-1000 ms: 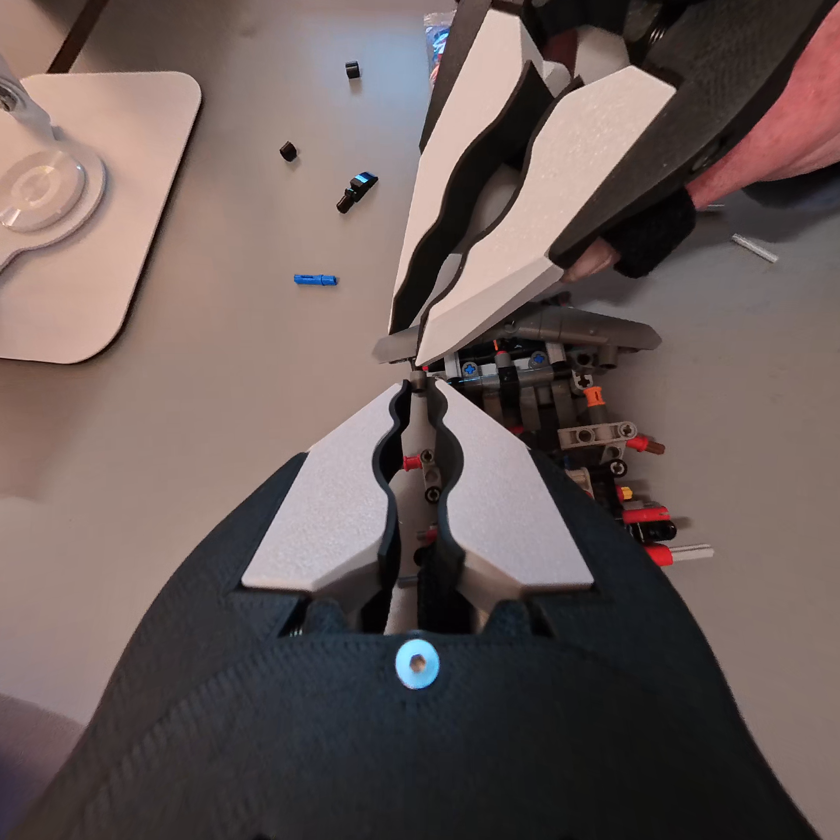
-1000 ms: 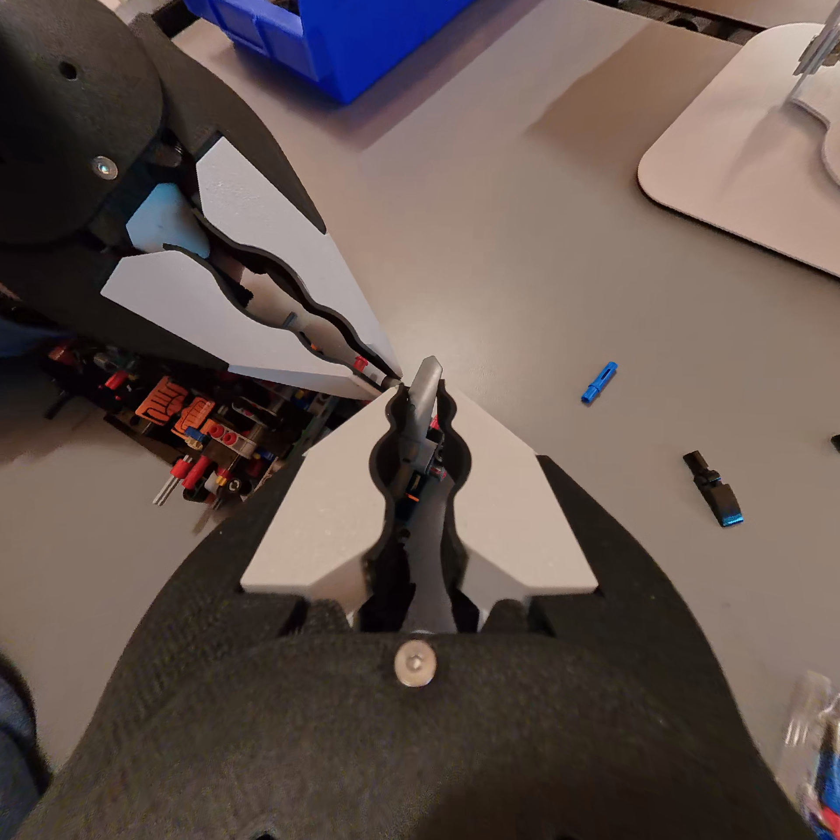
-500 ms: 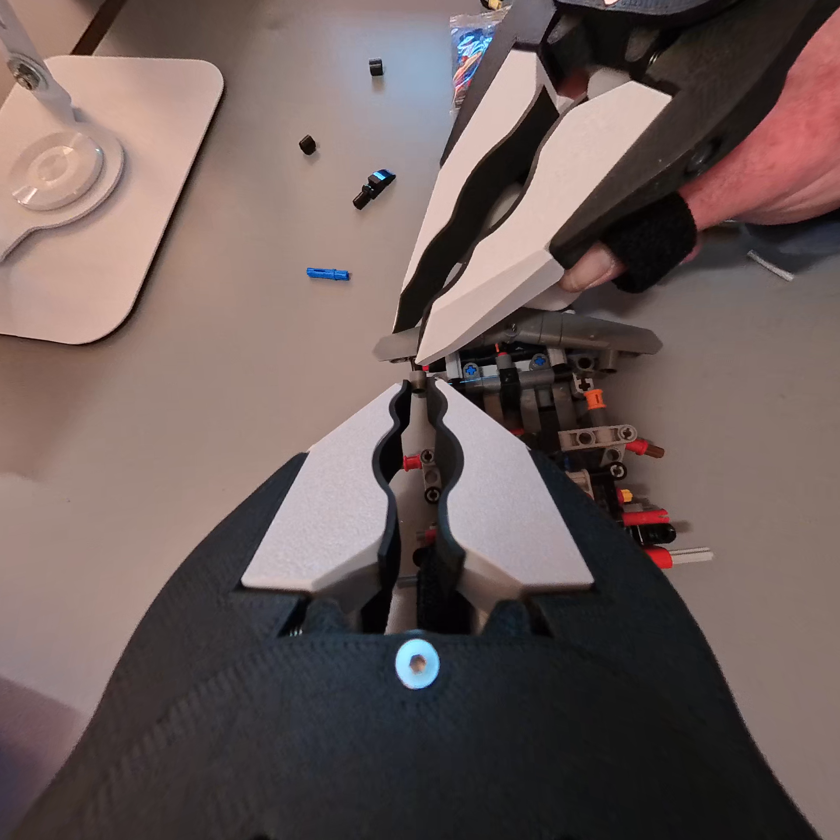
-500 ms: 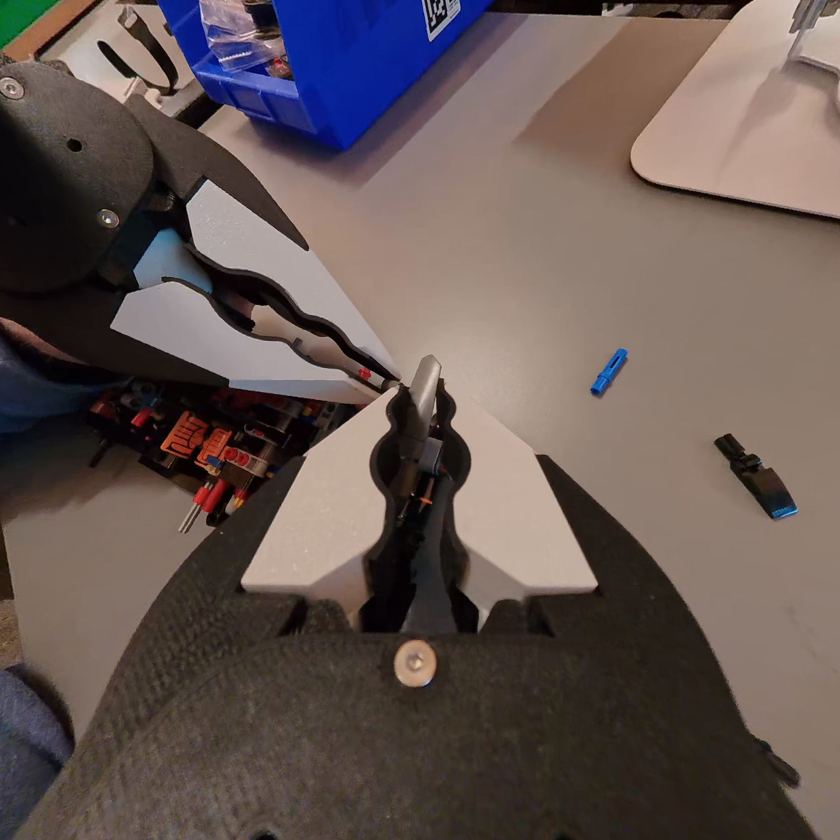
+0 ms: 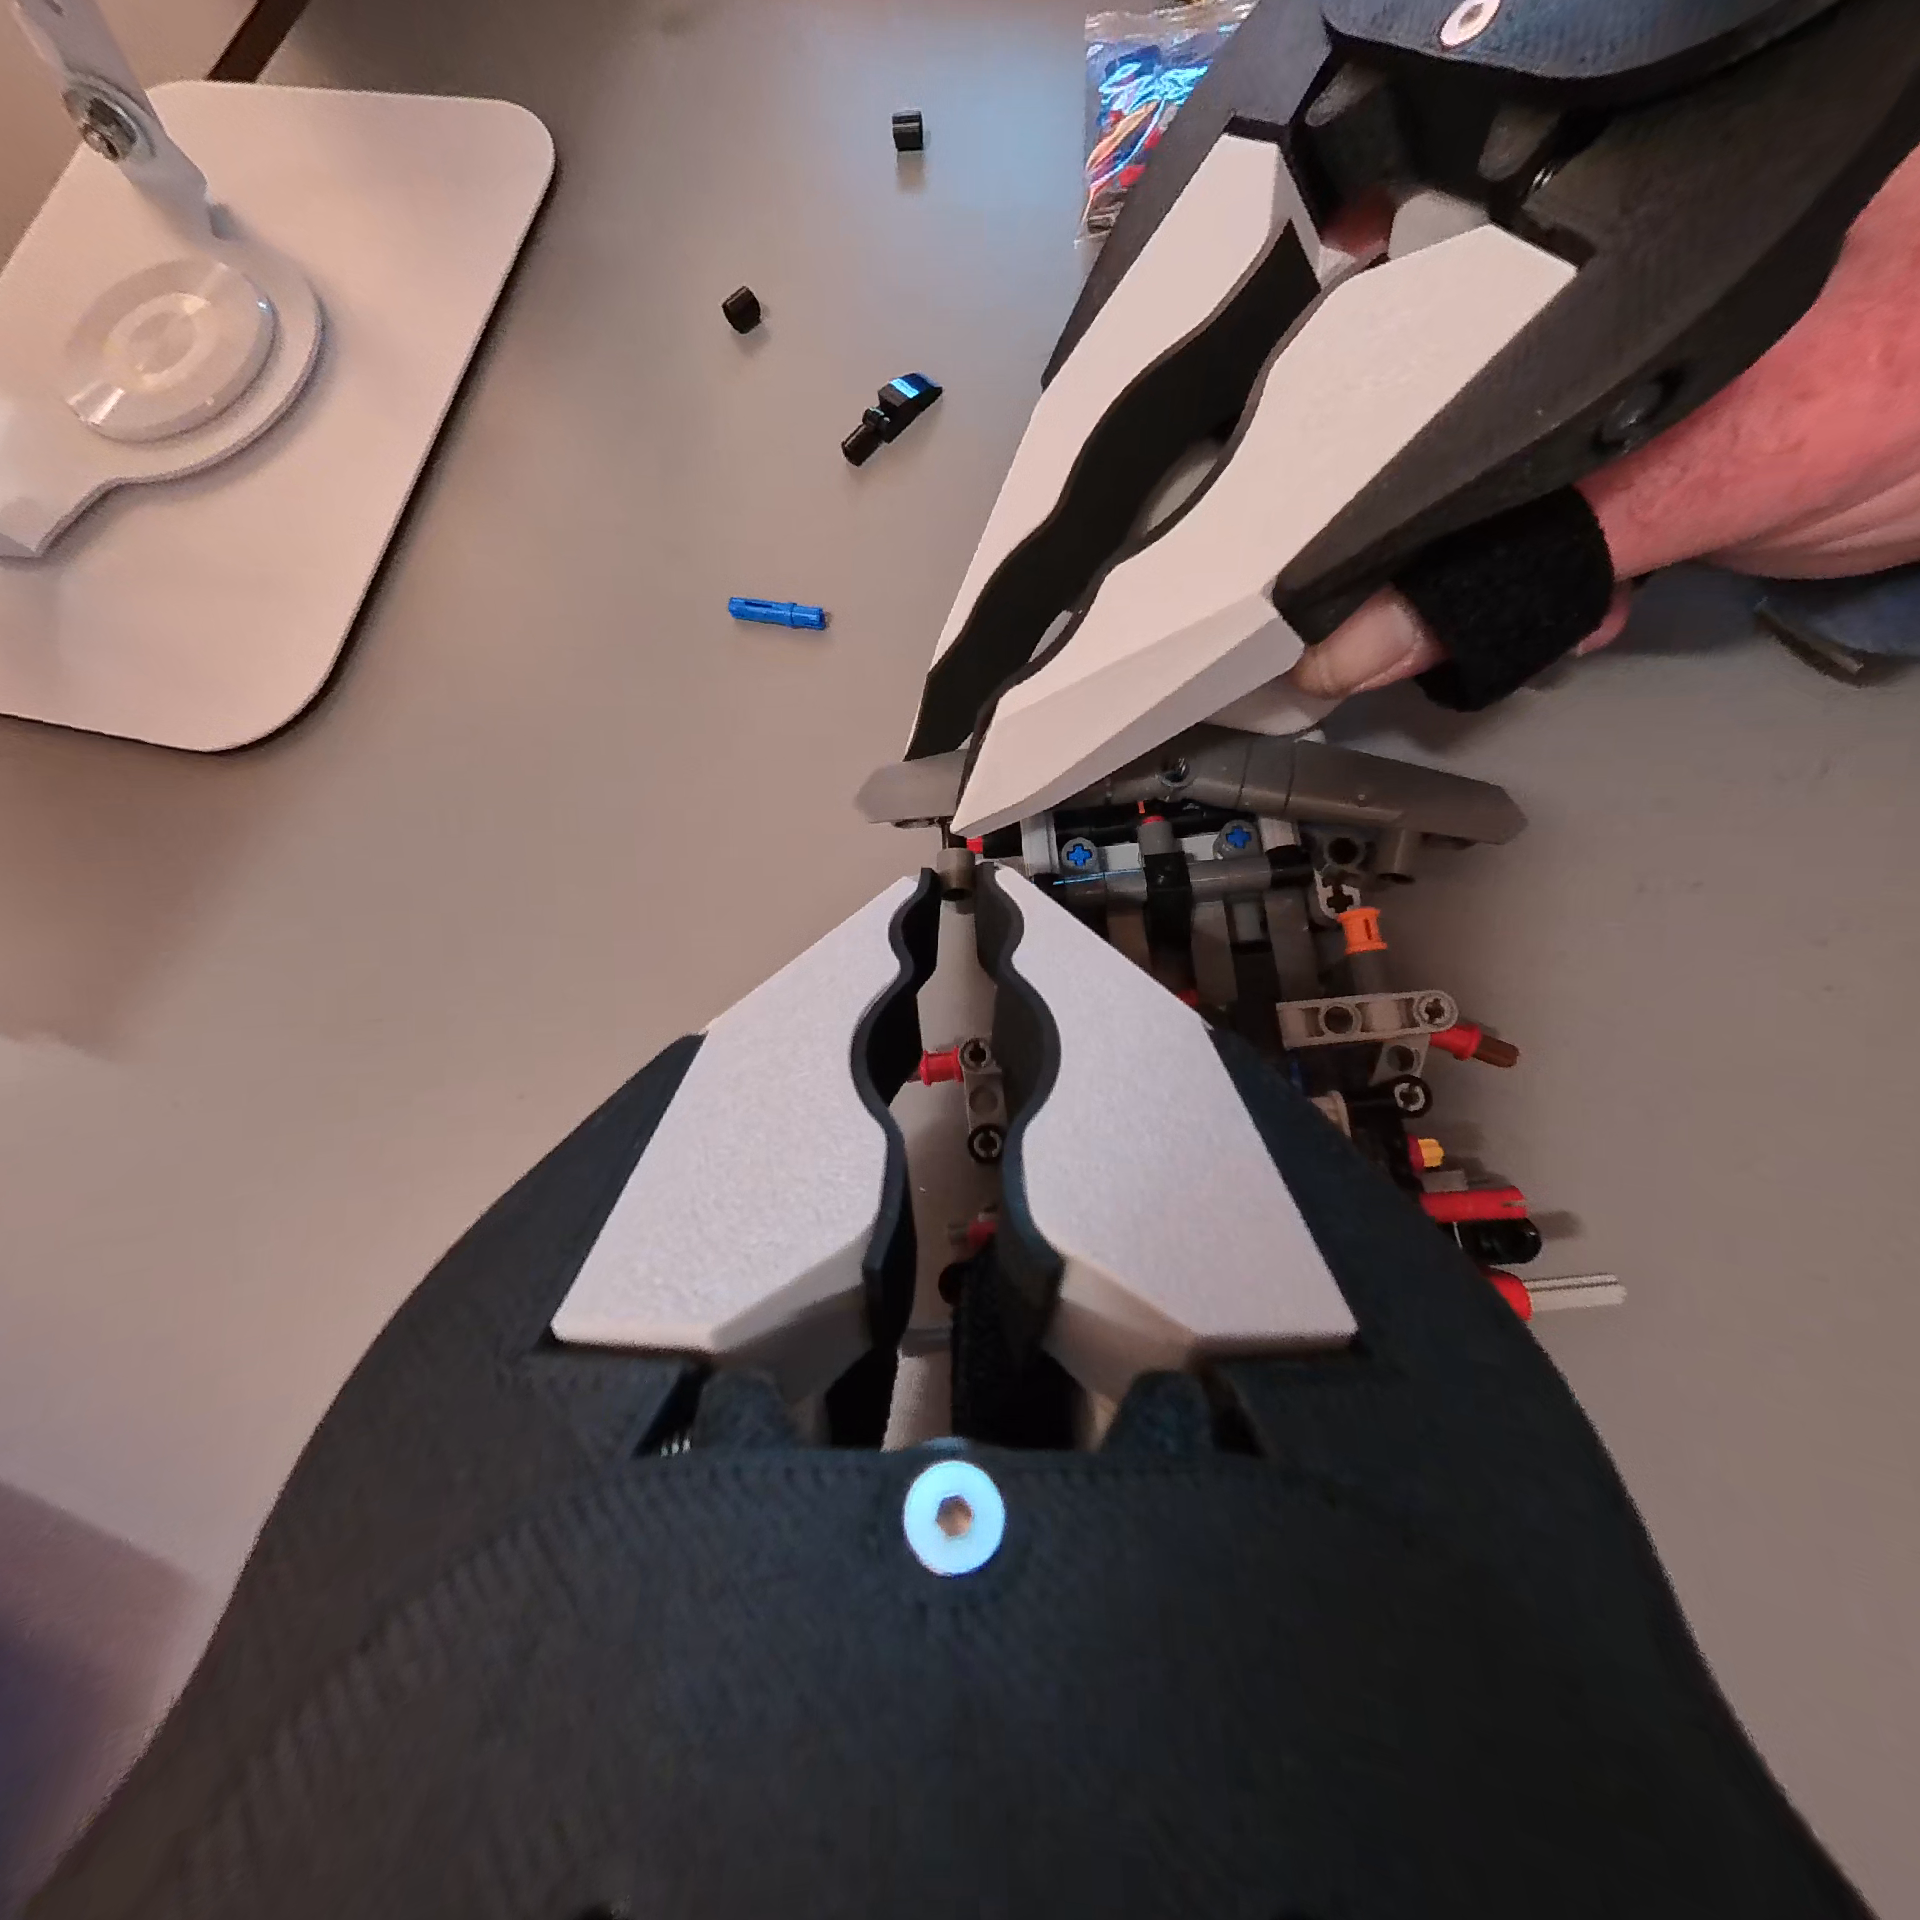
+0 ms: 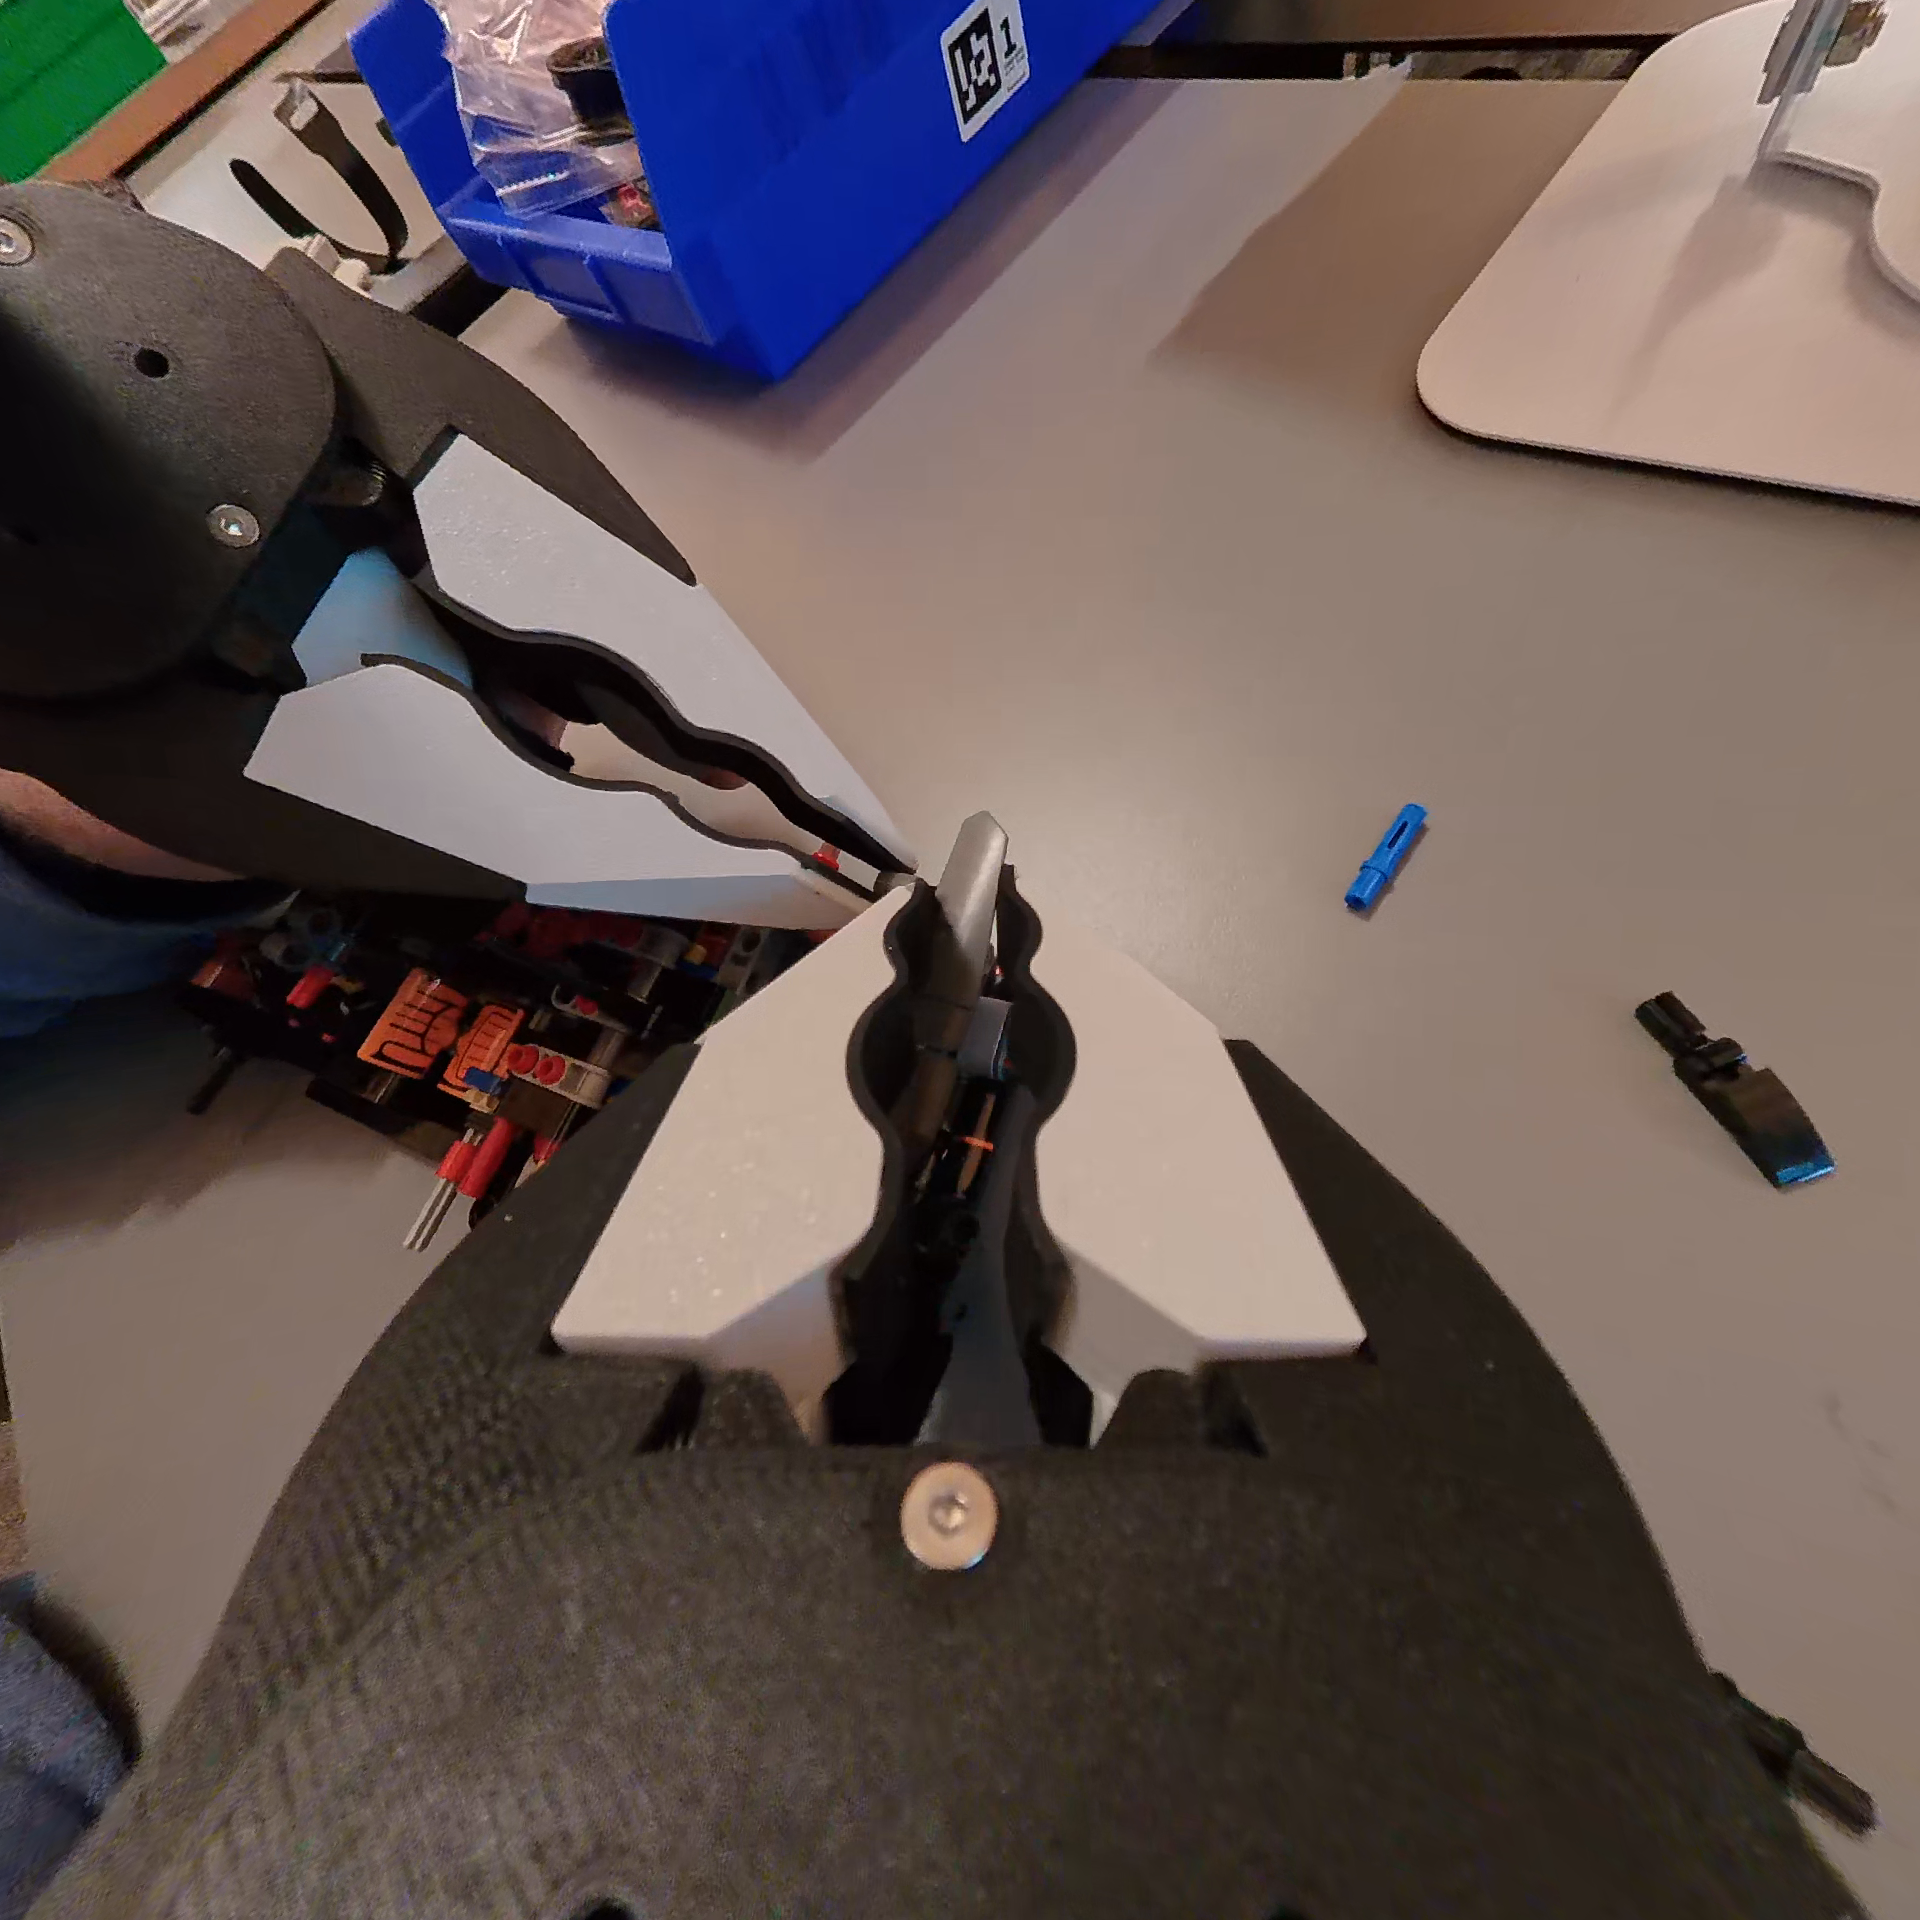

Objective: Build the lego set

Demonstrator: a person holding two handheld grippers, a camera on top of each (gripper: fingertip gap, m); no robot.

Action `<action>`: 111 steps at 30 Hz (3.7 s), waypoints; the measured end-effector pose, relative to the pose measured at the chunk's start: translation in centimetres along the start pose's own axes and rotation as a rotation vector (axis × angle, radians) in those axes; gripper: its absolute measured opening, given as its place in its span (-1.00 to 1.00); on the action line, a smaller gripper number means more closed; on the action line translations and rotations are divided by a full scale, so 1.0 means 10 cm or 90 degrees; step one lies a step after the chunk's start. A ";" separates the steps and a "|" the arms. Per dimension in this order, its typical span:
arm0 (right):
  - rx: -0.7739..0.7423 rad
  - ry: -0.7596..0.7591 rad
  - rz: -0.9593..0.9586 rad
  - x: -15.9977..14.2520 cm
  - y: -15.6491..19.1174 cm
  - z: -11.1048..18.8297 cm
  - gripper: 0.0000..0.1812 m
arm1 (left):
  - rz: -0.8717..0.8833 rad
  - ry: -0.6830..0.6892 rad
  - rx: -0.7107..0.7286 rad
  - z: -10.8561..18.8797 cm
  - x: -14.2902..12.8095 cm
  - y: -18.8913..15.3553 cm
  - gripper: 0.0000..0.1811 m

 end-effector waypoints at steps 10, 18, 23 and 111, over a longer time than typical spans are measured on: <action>0.001 -0.005 -0.008 0.00 0.00 -0.01 -0.91 | 0.003 -0.004 0.004 0.00 0.00 0.00 -0.95; 0.049 -0.019 -0.063 -0.03 -0.09 0.06 -0.86 | -0.010 -0.011 0.005 -0.01 0.01 -0.02 -0.95; 0.118 0.002 -0.117 -0.05 -0.17 0.08 -0.84 | -0.011 -0.011 -0.002 -0.01 0.01 -0.01 -0.95; 0.067 0.070 0.094 0.24 -0.24 0.46 -0.61 | -0.006 -0.007 -0.004 0.44 0.11 0.09 -0.87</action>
Point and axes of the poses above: each gripper's, where its closed fingertips meet, z back along the fingers, x out of its top, y = z × x across the jaws, the point moved 9 cm from there along z, back along the fingers, and after that the axes turned 15 degrees about z, right-handed, at the moved point
